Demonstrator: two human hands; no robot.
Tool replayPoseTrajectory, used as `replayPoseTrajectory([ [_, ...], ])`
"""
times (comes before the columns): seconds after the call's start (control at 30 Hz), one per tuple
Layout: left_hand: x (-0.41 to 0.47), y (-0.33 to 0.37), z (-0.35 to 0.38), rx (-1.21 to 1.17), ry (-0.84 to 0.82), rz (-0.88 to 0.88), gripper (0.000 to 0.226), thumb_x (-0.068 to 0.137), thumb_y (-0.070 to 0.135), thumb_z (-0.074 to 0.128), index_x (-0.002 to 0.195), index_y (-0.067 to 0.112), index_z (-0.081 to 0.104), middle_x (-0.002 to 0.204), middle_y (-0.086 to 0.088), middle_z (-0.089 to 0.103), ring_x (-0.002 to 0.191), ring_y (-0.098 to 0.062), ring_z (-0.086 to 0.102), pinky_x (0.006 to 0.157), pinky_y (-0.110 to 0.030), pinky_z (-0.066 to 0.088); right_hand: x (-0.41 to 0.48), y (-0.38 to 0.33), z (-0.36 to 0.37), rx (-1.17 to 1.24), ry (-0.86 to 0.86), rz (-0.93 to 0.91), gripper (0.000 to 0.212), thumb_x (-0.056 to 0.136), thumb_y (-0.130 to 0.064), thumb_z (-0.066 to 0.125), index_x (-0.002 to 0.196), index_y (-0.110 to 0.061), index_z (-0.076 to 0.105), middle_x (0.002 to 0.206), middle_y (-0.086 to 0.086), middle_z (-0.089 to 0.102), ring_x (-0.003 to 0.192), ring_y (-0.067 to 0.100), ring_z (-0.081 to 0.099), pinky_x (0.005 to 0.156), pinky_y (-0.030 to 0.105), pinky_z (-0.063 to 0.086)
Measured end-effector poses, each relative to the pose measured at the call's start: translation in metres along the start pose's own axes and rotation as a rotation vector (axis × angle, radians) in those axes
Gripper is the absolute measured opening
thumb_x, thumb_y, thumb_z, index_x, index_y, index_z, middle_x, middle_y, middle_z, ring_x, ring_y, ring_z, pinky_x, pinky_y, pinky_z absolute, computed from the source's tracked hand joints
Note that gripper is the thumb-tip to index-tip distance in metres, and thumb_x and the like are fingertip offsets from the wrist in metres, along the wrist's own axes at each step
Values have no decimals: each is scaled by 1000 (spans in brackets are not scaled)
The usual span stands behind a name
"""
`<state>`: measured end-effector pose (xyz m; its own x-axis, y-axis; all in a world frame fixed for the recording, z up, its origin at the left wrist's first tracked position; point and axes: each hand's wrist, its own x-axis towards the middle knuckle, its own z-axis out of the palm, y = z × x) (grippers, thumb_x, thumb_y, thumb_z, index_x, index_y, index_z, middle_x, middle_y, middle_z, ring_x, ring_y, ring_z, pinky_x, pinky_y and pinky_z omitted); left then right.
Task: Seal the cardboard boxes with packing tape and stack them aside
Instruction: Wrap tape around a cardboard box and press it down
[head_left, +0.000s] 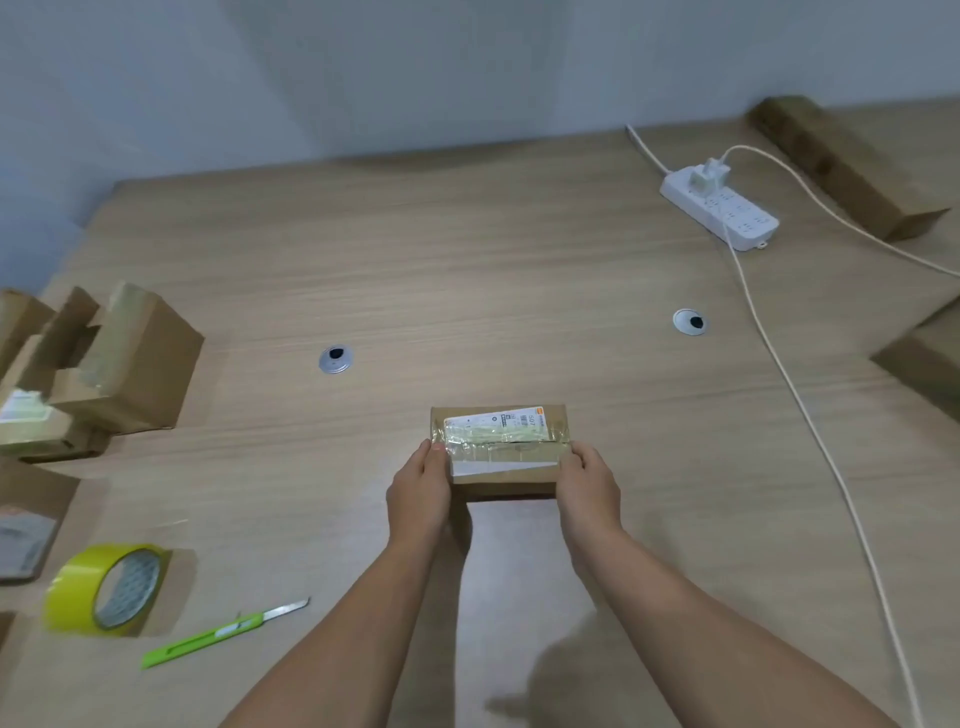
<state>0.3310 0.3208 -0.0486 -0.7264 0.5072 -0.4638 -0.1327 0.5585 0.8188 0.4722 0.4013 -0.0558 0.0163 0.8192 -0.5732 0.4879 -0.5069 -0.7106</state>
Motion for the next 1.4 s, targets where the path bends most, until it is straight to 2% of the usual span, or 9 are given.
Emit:
replayPoseTrajectory([
  [0.1,3,18,42,4,-8,12,43,99,42,46,138,29,60,139,11,59,131,-15,50,114,-42,38,31,-8,-26,9,22,6,32,89,-38,34,105,-39,63,91,-17,65,93,21,62,93,46,52],
  [0.27,15,44,97,10,-47,31,24,102,36,45,110,39,67,110,21,65,111,-12,59,104,-39,46,79,-24,-56,57,56,-9,36,86,-37,33,103,-40,64,89,-13,66,87,23,61,88,44,53],
  [0.4,32,61,128,36,-42,42,39,105,35,44,140,26,58,138,10,58,130,-14,50,105,-27,37,116,-34,-70,92,53,-42,39,90,-28,33,108,-36,67,91,-10,66,86,22,57,83,39,51],
  [0.53,49,77,151,49,-47,64,38,106,34,42,139,24,58,141,6,57,120,-11,49,94,-23,32,148,-43,-73,118,68,-73,36,95,-24,34,109,-31,66,92,-11,66,90,21,57,87,37,49],
  [0.63,64,87,164,50,-48,78,37,106,32,41,136,21,60,139,1,58,115,-12,48,91,-23,30,167,-56,-73,133,90,-93,36,97,-23,36,117,-29,65,104,-7,67,100,22,60,91,37,51],
  [0.73,81,91,176,75,-48,56,42,106,35,41,145,23,51,147,3,52,133,-18,46,103,-28,35,189,-67,-73,154,114,-88,37,96,-24,37,126,-25,59,114,0,65,105,24,60,92,41,52],
  [0.83,95,99,188,73,-60,53,48,105,40,41,152,26,42,155,4,44,143,-19,39,120,-35,29,208,-78,-73,156,103,-88,37,96,-27,36,126,-28,58,116,0,64,105,24,60,93,43,52],
  [1.0,124,117,205,81,-70,90,51,106,42,40,155,27,36,157,5,39,145,-18,35,117,-31,25,238,-99,-70,170,94,-135,39,100,-25,35,131,-27,58,119,-2,65,110,22,59,95,37,49],
  [1.4,185,146,231,70,-48,136,54,106,43,38,156,25,32,158,4,38,146,-19,33,121,-36,24,289,-137,-51,185,120,-194,46,99,-21,32,140,-27,53,127,-1,64,116,23,58,101,41,48],
])
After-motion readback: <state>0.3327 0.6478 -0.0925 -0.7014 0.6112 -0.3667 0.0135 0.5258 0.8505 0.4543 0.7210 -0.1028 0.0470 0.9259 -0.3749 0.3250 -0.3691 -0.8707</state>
